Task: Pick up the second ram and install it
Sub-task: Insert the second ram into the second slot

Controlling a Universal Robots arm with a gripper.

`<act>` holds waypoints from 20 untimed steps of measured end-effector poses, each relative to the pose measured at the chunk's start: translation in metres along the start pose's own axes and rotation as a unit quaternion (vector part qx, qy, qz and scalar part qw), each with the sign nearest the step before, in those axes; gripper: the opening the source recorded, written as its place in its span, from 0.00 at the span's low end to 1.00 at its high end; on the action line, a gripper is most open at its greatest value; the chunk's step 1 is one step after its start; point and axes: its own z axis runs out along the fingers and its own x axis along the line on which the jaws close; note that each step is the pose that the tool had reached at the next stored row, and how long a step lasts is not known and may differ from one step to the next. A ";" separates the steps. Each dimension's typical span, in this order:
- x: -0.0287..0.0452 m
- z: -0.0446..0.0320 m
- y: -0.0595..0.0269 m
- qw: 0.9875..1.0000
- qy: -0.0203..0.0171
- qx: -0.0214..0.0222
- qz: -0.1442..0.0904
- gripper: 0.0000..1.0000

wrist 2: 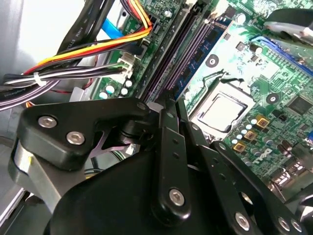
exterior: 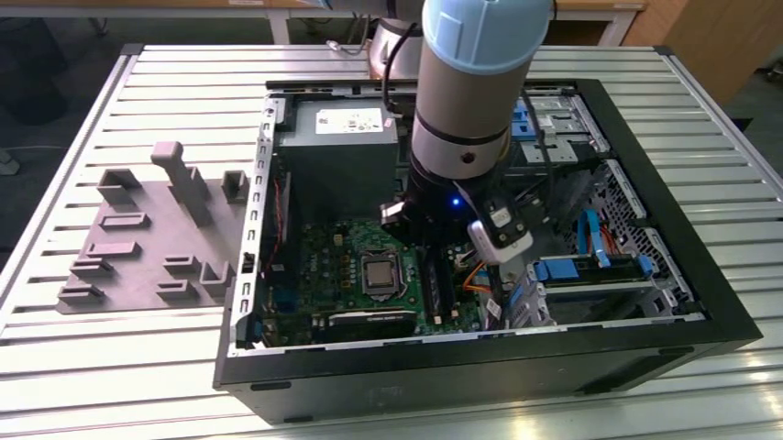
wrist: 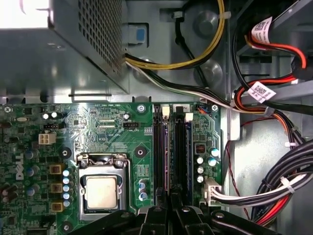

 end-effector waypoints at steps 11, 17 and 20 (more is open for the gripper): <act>-0.0003 0.0039 0.0000 1.000 0.001 -0.001 0.000 0.14; -0.0003 0.0043 0.0004 1.000 0.001 -0.001 -0.004 0.14; -0.0004 0.0051 0.0007 1.000 0.001 -0.001 -0.005 0.14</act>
